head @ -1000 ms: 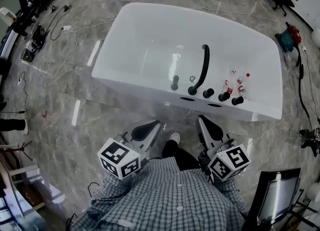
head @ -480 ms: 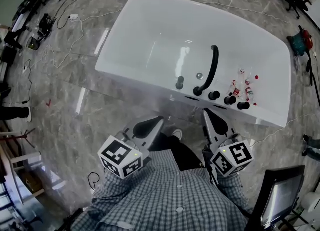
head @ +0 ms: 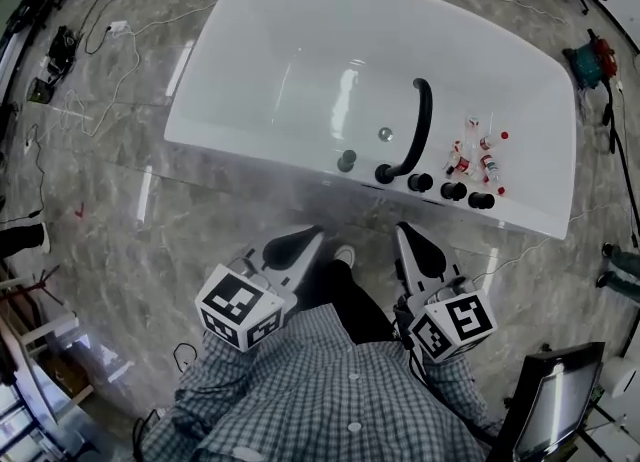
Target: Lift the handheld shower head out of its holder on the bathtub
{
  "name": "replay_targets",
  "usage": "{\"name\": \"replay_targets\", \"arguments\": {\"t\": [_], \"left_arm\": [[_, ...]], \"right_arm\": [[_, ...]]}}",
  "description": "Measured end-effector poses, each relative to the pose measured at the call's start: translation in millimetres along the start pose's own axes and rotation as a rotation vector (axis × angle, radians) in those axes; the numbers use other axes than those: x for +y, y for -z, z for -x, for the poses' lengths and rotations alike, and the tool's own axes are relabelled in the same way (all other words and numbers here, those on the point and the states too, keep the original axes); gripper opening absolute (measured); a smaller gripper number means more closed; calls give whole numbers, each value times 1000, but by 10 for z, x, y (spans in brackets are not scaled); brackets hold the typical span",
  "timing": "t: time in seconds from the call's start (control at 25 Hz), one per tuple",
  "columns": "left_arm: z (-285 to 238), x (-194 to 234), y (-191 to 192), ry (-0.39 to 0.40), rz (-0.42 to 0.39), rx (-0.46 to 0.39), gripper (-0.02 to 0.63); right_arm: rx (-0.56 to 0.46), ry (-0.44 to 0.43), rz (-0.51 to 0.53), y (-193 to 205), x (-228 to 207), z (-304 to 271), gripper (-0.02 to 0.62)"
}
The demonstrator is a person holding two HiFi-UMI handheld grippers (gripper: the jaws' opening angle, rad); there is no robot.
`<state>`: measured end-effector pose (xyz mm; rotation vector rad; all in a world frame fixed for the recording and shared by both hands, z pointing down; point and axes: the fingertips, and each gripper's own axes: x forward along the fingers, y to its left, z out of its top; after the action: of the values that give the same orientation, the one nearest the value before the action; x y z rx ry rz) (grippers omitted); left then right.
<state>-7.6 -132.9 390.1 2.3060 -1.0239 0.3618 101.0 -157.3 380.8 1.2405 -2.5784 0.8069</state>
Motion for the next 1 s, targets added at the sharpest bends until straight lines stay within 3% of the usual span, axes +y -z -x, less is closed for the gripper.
{"name": "replay_targets", "arguments": {"t": [0.68,1.0], "left_arm": [[-373,584,440,95,46,24,9],[-557,905,613,94,98,-1,9]], "right_arm": [[66,84,74,465,-220,-563,15],[85,106,79,727,-402,-805,15]]}}
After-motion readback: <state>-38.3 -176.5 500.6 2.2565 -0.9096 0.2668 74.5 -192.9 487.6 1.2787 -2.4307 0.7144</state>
